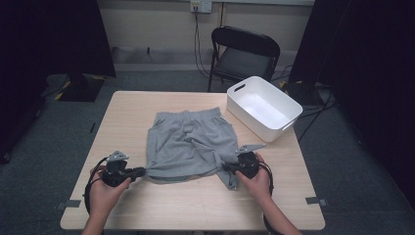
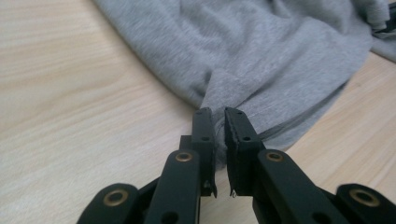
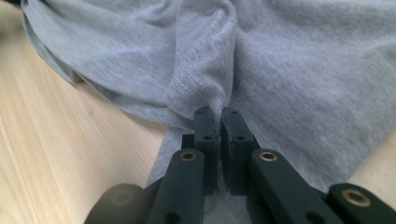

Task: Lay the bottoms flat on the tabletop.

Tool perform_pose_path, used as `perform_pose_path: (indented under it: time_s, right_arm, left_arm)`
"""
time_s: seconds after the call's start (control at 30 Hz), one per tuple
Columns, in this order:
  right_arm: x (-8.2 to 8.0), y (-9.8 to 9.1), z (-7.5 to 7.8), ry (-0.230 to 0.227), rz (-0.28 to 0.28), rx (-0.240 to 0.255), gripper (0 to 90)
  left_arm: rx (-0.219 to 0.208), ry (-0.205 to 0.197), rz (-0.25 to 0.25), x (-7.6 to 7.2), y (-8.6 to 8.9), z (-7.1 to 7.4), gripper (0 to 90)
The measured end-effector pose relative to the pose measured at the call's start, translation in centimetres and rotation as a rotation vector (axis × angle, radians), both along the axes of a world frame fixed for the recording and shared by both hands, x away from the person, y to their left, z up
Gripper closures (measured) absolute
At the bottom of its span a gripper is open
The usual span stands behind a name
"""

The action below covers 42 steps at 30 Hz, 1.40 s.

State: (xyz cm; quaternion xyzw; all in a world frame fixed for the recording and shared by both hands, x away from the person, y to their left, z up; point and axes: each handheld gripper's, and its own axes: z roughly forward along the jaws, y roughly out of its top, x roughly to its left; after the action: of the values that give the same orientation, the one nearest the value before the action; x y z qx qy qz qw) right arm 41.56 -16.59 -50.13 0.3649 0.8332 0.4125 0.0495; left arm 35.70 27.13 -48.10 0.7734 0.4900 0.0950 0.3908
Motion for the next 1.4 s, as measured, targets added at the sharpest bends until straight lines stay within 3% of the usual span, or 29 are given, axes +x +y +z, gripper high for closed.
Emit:
perform_pose_path:
  time_s: [0.27, 0.33, 0.47, 0.57, 0.73, 0.9, 0.97, 1.07, 1.23, 1.4]
  right_arm:
    - [-0.4, -0.2, 0.1, -0.015, 0.013, -0.026, 86.4]
    - [-0.5, -0.3, 0.1, -0.02, 0.019, -0.032, 86.0]
    - [-0.8, -0.6, 0.1, -0.019, 0.021, -0.03, 85.7]
    - [-1.0, -0.6, 0.1, -0.023, 0.025, -0.037, 85.9]
    - [-1.2, -0.6, 0.1, -0.029, 0.027, -0.047, 85.9]
    - [-1.4, -0.6, 0.0, -0.039, 0.027, -0.046, 85.8]
    - [-1.5, -0.7, -0.1, -0.037, 0.022, -0.037, 85.6]
    - [-1.6, -0.7, -0.2, -0.043, 0.021, -0.035, 85.5]
    - [-1.7, -0.7, -0.2, -0.054, 0.022, -0.036, 84.9]
    - [-1.9, -0.7, -0.4, -0.06, 0.021, -0.035, 81.2]
  left_arm:
    - [-0.021, -0.009, -0.008, -0.4, 0.0, 0.3, 82.1]
    - [-0.021, -0.049, -0.005, -0.7, -0.2, 0.8, 75.6]
    - [-0.025, -0.091, -0.036, -1.1, -1.1, 1.6, 65.1]
    - [-0.032, -0.103, -0.086, -1.3, -2.5, 1.8, 62.0]
    - [-0.001, -0.127, -0.2, -1.2, -5.6, 0.9, 56.8]
    - [-0.004, -0.113, -0.26, -0.9, -7.7, -0.1, 58.0]
    - [-0.001, -0.088, -0.283, -0.9, -8.5, -0.7, 59.1]
    - [0.038, -0.087, -0.293, -0.6, -9.2, -1.4, 59.5]
    - [0.053, -0.092, -0.299, -0.4, -9.4, -2.0, 60.9]
    - [0.124, -0.092, -0.303, -0.5, -9.7, -1.7, 74.4]
